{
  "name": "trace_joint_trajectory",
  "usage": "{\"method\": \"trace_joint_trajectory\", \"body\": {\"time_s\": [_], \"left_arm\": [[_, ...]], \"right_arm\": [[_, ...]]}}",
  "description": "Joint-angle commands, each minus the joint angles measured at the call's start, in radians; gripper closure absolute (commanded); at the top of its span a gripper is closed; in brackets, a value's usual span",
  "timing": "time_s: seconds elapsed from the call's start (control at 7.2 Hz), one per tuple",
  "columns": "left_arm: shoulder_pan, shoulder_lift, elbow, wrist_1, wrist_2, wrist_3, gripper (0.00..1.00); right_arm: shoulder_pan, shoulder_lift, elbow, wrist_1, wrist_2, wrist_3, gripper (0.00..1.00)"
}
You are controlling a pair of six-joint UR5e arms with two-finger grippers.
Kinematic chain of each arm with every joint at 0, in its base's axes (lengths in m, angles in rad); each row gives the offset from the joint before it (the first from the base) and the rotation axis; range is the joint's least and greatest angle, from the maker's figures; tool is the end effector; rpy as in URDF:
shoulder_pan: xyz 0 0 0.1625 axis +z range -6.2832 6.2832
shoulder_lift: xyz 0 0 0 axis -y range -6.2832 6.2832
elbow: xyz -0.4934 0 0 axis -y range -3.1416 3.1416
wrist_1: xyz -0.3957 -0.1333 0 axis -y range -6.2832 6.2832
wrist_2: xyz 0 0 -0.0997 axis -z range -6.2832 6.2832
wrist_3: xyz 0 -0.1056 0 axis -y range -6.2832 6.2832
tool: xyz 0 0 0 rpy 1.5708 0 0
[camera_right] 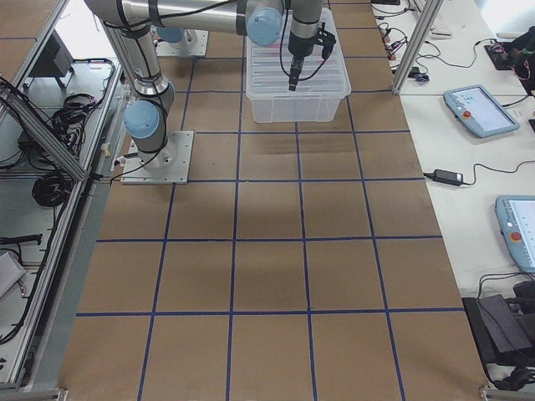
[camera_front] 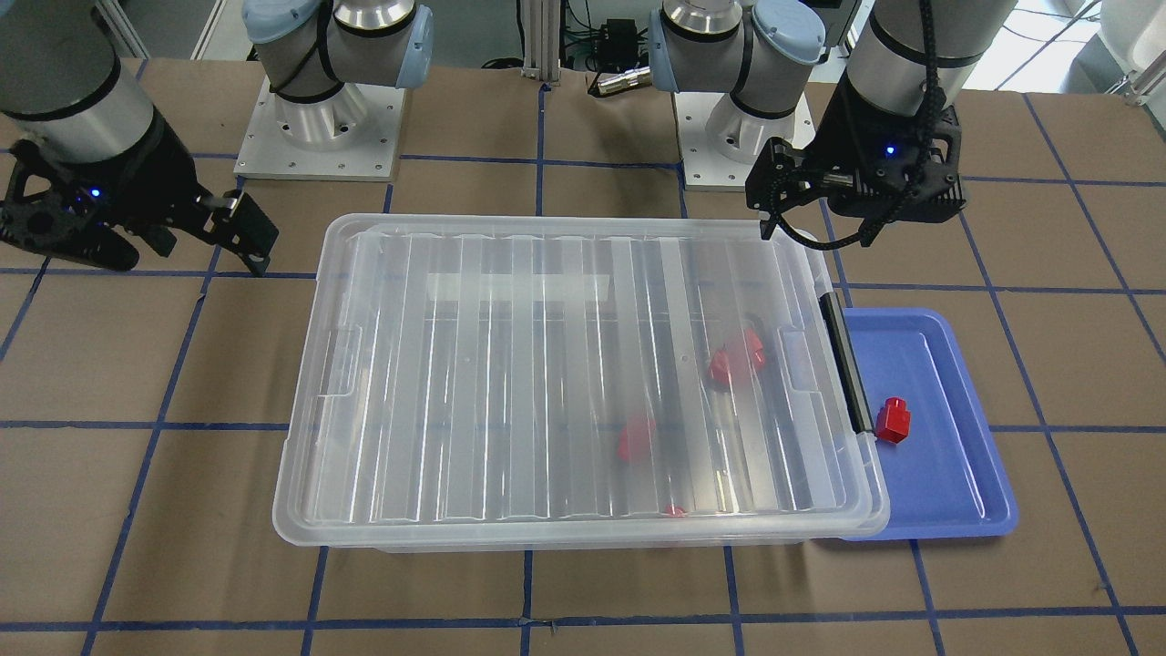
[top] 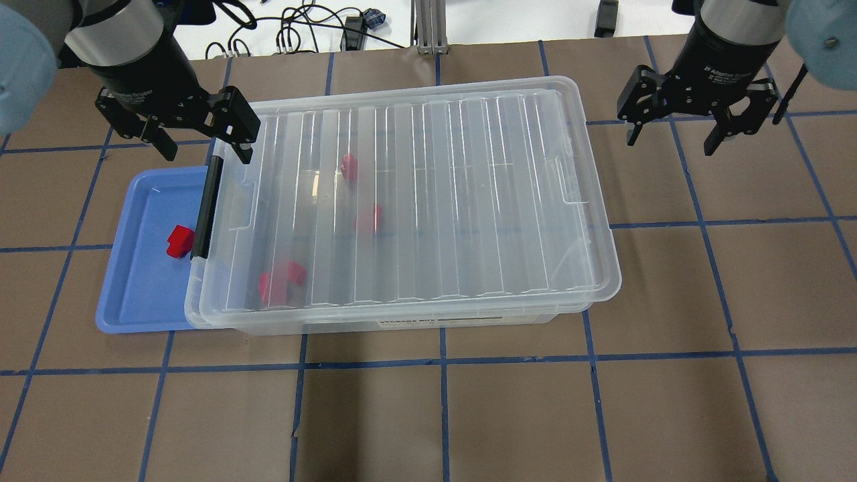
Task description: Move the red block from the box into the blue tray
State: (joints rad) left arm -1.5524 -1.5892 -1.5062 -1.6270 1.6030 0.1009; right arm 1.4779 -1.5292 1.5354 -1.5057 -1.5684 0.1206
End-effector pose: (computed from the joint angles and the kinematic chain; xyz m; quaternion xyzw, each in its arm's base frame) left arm -0.1206 -0.5053 0.5676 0.0413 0.9990 0.0060 0.0158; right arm 0.0858 -0.5183 0.5406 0.1065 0.9937 0.0357 0.0007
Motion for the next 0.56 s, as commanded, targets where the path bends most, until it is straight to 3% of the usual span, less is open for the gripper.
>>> {"method": "trace_joint_trajectory", "body": {"time_s": [0.0,0.42], "left_arm": [[0.0,0.0,0.0,-0.001,0.0,-0.001,0.0],[0.0,-0.003,0.0,0.002,0.0,-0.001,0.0]], "right_arm": [[0.036,-0.037,0.005,0.05,0.002,0.001,0.0],[0.068,-0.066,0.003,0.048,0.002,-0.001,0.0]]}}
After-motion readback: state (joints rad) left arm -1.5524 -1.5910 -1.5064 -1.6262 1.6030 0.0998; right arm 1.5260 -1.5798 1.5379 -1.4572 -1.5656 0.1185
